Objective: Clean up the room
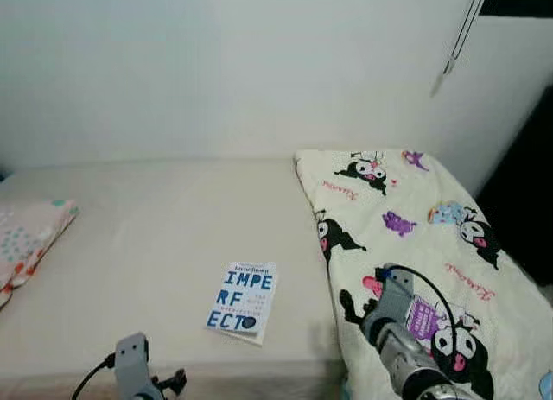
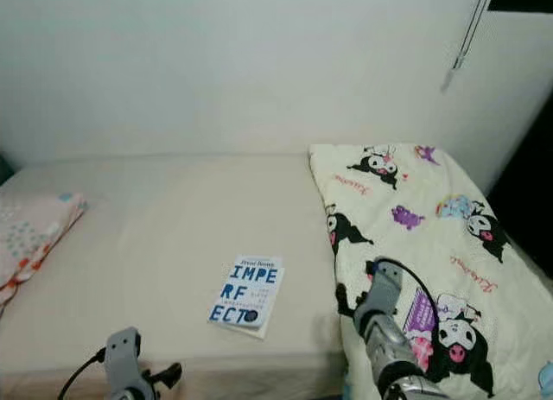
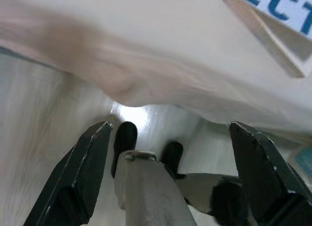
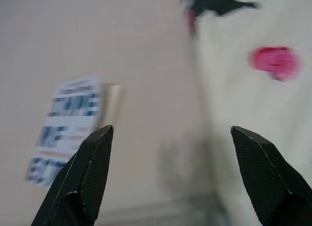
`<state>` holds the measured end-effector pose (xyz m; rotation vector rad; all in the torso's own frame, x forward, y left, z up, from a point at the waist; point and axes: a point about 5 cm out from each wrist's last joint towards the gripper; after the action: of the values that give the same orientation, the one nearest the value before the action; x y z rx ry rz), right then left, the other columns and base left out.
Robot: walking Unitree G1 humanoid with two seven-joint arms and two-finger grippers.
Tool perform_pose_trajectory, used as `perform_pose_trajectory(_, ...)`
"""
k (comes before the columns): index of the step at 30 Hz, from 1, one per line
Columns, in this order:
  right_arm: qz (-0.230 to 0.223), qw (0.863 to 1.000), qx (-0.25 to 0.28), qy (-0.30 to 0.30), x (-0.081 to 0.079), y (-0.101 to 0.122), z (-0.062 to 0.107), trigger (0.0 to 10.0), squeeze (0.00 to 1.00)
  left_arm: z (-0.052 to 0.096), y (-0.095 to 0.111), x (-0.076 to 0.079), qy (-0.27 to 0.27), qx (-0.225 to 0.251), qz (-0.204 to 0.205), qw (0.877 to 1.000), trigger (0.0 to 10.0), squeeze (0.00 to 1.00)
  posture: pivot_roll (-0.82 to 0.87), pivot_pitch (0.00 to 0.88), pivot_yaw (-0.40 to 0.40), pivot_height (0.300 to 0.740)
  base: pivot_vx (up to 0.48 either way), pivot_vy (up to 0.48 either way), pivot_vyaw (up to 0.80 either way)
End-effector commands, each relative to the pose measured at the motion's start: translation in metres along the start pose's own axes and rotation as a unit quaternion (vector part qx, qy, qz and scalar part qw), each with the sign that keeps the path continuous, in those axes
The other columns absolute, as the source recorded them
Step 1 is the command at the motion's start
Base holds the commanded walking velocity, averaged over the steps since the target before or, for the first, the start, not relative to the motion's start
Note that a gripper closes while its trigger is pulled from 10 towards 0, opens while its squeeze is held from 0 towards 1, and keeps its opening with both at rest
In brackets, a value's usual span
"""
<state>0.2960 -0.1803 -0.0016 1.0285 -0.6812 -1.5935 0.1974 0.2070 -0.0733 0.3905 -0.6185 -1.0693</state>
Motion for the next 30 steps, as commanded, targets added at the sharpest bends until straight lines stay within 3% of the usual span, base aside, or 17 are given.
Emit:
perform_pose_trajectory(1,0.002,1.000,0.013,0.013,-0.002,0.004,-0.001,10.0,0.00,0.002,-0.004,-0.007,0.013,-0.005,-0.009,1.000,10.0,0.00,0.04,0.000,-0.038,0.740,0.000,-0.469,0.00)
perform_pose_trajectory(6,0.024,0.999,0.008,0.029,-0.008,0.004,-0.002,10.0,0.00,0.003,-0.006,-0.010,0.032,-0.007,0.001,0.999,10.0,0.00,0.04,0.000,-0.040,0.740,0.000,0.000,0.00)
perform_pose_trajectory(9,0.062,0.996,0.002,0.060,-0.015,0.001,-0.002,10.0,0.00,0.003,-0.007,-0.009,0.030,-0.009,-0.003,1.000,10.0,0.00,0.04,0.000,-0.042,0.740,0.000,0.000,0.76)
perform_pose_trajectory(17,0.059,0.995,0.004,0.076,-0.021,0.004,-0.004,10.0,0.00,0.002,-0.006,-0.008,0.028,-0.005,0.003,1.000,10.0,0.00,0.04,0.000,-0.045,0.740,0.000,0.000,0.75)
perform_pose_trajectory(26,0.066,0.996,-0.001,0.053,-0.016,0.006,-0.005,10.0,0.00,0.002,-0.006,-0.007,0.022,-0.003,0.007,1.000,10.0,0.00,0.04,0.000,-0.039,0.740,0.000,0.000,0.75)
perform_pose_trajectory(30,0.093,0.995,-0.005,0.031,-0.011,0.004,-0.003,10.0,0.00,0.002,-0.004,-0.007,0.016,-0.001,0.007,1.000,10.0,0.00,0.04,0.000,-0.035,0.740,0.000,0.000,0.75)
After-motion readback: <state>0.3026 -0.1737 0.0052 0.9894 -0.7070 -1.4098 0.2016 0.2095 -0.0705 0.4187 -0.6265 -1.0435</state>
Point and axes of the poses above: a point about 5 cm out from each wrist's last joint towards the gripper, its own z axis pointing back from the gripper into the wrist, its own y axis along the axis of the wrist's last joint, x = y × z, and after that the axes turned 3 degrees about z, right-handed
